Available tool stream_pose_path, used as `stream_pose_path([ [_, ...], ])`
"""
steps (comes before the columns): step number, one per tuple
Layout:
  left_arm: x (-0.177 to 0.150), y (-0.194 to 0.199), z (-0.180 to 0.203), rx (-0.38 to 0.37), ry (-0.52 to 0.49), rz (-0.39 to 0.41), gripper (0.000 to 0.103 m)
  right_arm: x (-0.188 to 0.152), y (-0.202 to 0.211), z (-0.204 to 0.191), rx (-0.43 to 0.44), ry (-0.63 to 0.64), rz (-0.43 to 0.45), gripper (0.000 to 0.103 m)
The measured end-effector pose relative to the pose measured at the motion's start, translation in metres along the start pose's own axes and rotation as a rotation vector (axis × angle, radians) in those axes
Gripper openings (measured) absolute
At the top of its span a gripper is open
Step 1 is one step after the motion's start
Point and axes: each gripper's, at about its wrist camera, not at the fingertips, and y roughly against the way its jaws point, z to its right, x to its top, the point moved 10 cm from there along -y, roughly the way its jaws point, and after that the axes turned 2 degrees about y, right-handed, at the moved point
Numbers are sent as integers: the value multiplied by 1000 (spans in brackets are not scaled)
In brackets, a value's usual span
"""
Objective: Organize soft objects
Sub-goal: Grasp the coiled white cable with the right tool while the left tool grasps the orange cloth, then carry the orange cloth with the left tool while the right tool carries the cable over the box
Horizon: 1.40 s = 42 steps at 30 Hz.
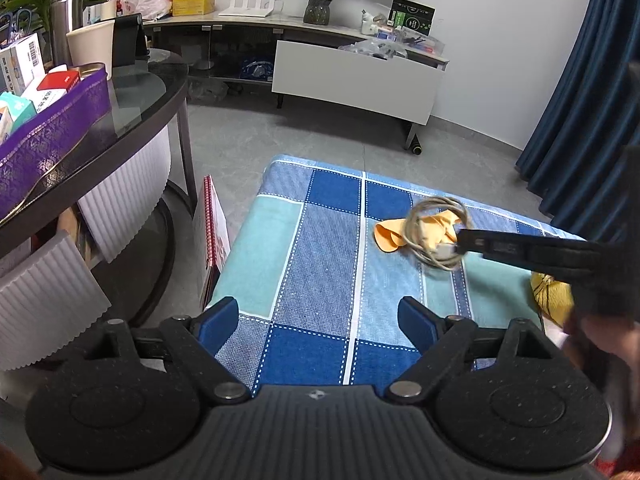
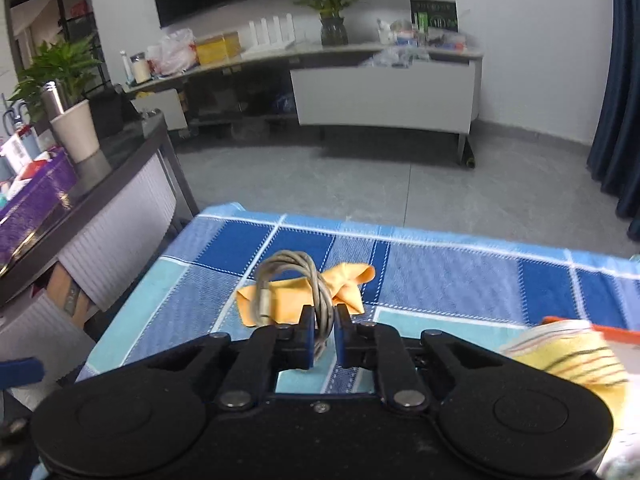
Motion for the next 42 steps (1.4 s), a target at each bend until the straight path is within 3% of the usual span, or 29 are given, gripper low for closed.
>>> stream_pose_path([
  [10,17,-30,34,-12,-88,14,90,10,81,16,-64,61,106,11],
  [18,43,-87,69,-55,-182,37,92,-2,109,37,-76,39,118,11],
  [24,45,-120,83,-49,-323,37,91,-7,121,49,-72,0,131,11],
  [26,42,-129,85,-64,-336,11,84,-7,124,50,-69,0,140,11],
  [27,38,-134,87,-66,-347,-14,70,-7,124,50,-67,0,142,11],
  [31,33,-130,91,-101,-340,-19,32,-8,127,50,-68,-10,146,11],
  [42,20,-53,91,-154,-249,42,27,-17,146,44,-65,-16,151,11],
])
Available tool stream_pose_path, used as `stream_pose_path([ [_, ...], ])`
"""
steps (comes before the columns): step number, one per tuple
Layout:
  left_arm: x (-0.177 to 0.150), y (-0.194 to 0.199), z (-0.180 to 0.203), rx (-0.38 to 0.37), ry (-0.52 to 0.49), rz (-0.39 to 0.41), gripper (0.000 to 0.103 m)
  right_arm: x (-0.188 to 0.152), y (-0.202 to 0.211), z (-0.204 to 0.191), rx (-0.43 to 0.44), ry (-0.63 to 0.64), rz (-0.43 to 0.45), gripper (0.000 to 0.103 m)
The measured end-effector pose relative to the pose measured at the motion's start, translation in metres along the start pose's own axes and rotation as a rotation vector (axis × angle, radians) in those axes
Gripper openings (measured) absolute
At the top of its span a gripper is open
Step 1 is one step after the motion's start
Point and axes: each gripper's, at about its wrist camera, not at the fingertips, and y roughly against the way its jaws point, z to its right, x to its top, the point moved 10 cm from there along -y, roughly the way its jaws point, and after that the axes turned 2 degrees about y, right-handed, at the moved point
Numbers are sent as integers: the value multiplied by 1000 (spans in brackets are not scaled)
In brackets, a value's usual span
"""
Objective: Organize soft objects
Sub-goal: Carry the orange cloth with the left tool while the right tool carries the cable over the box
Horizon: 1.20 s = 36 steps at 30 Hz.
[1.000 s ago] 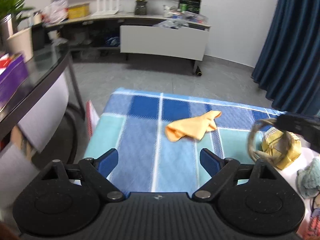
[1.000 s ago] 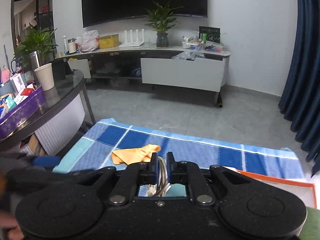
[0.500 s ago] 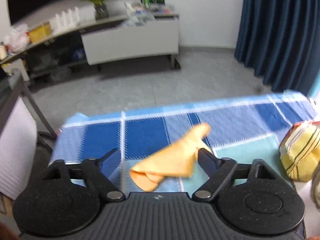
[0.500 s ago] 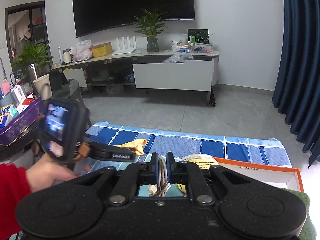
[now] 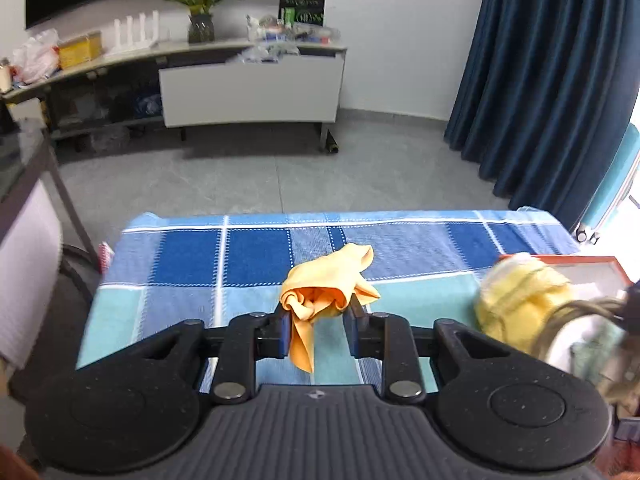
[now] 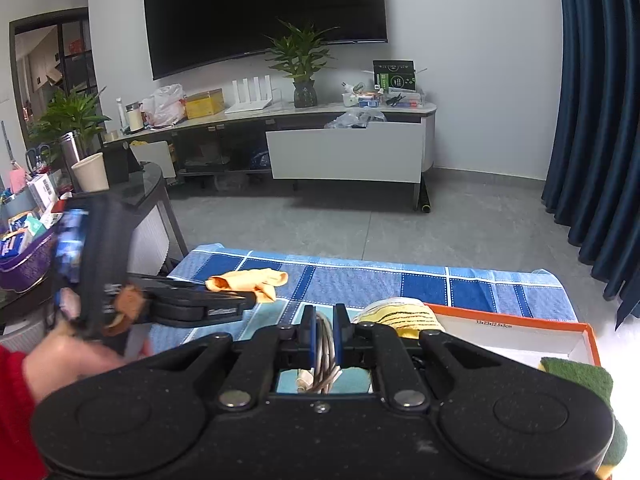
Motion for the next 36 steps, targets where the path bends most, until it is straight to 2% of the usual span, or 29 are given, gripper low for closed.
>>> stream_pose_path([
  [6,-14,59,6,73,26,24,27,-5,21,-7,14,-1,9,11],
  [11,-25,87,9,120,53,28,27,-16,42,-13,16,3,7,11],
  [17,-40,118,19,131,91,35,27,-30,68,-21,20,9,9,11],
  [36,-71,155,43,117,100,67,27,-53,131,-20,2,5,45,11],
])
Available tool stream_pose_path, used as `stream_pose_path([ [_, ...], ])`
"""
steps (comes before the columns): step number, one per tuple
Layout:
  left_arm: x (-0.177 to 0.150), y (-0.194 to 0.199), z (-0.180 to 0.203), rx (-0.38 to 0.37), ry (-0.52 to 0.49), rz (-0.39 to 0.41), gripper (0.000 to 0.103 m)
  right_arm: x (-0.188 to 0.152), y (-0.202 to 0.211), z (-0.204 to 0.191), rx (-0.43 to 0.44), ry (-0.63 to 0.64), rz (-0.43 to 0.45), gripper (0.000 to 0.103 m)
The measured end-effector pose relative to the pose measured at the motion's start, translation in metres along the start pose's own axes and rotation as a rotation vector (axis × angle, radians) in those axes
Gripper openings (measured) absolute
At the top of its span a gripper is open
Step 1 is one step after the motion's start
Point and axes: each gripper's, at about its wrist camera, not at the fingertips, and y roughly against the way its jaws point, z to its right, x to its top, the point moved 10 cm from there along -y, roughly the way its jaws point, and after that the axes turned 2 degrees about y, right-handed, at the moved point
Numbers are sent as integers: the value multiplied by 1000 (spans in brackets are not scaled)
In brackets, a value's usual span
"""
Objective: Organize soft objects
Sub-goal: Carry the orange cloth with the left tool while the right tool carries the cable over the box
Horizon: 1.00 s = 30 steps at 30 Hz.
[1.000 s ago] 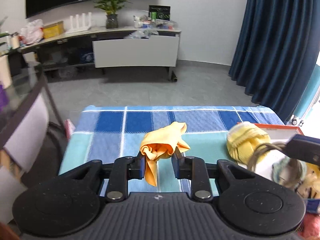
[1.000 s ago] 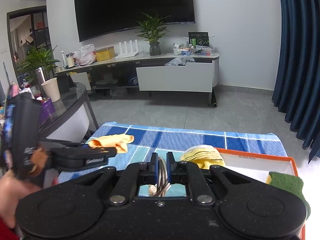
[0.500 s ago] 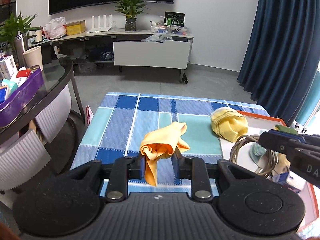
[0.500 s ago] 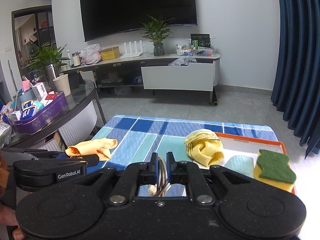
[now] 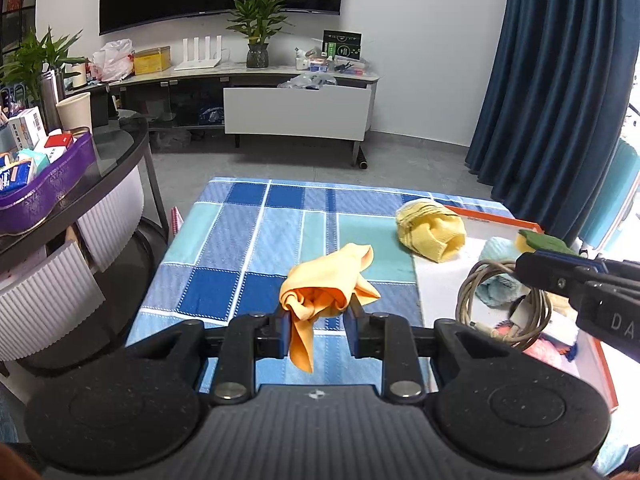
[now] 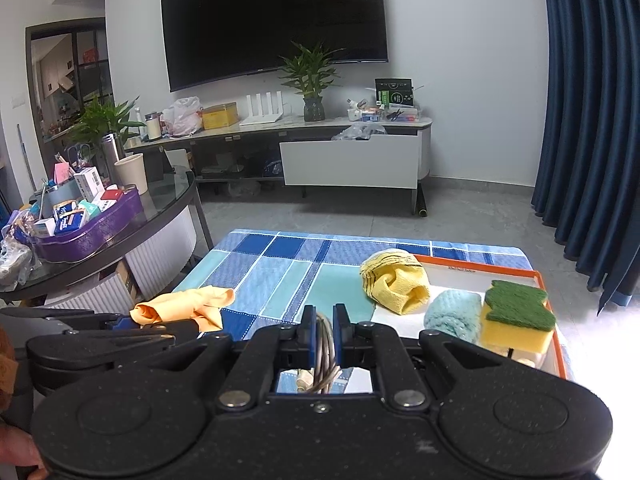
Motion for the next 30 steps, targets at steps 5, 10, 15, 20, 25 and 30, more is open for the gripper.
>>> stream_pose_path([
  [5,-6,8,7,-5,-8,13,27,-4,12,3,-12,2,8,11],
  [10,-11,13,12,-15,-12,20,27,-8,24,8,-28,-2,20,11],
  [15,-14,18,17,-25,-16,25,27,-12,32,12,-40,-8,25,11],
  [20,-14,23,23,-38,-24,36,27,-14,42,18,-47,-13,38,11],
  [25,-14,26,31,-51,-36,43,27,-15,50,23,-55,-21,49,11],
  [30,-16,30,38,-64,-49,47,27,-14,54,28,-62,-25,56,11],
])
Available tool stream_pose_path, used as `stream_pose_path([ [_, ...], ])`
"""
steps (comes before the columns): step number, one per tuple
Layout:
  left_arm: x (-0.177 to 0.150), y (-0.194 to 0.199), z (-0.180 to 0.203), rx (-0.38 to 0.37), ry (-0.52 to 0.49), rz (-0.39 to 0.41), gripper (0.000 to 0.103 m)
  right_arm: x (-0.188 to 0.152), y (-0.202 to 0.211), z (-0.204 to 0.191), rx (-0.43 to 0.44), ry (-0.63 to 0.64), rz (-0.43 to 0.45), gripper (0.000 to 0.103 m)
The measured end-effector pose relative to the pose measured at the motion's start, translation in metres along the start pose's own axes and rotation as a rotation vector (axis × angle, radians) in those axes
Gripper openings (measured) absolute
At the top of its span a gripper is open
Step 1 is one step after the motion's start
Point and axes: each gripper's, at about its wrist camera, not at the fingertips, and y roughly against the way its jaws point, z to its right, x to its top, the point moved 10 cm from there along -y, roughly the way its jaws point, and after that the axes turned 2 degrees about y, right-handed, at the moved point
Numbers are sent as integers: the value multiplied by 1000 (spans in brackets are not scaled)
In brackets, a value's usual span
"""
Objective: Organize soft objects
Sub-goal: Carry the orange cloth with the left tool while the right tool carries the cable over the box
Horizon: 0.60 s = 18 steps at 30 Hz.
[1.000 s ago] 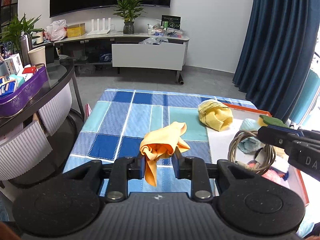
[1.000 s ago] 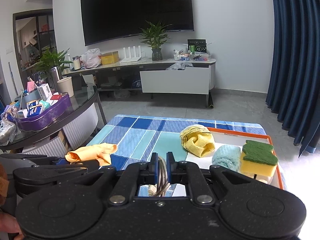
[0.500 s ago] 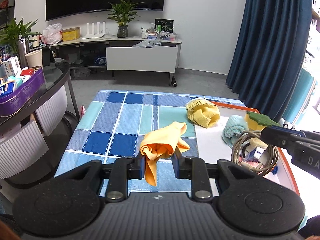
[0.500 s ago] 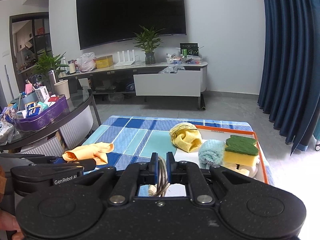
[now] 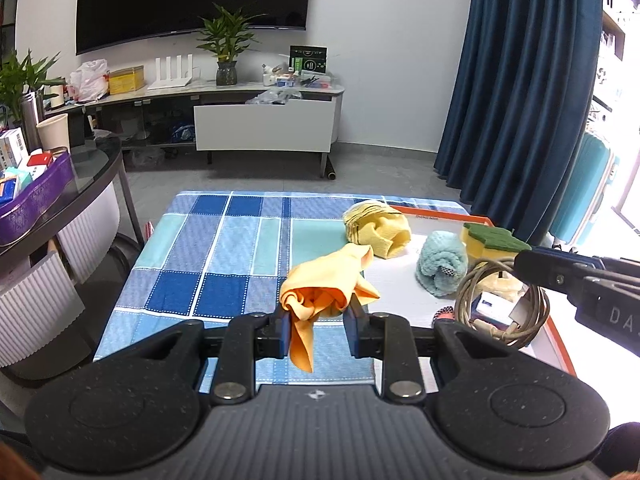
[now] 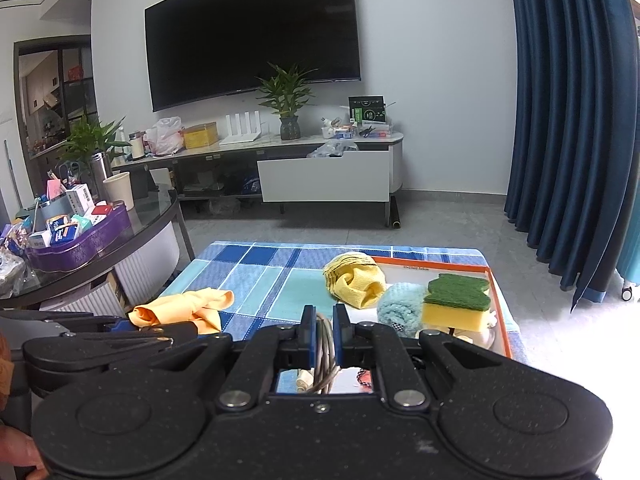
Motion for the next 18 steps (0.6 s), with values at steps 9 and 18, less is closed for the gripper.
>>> stream_pose_path([
  [9,-1,0,13,-22,-20,-3,27,-1,4,13,-18,-15,5,11],
  [18,-3,-2,19,-33,-30,-9,27,-4,5,24,-35,-26,3,11],
])
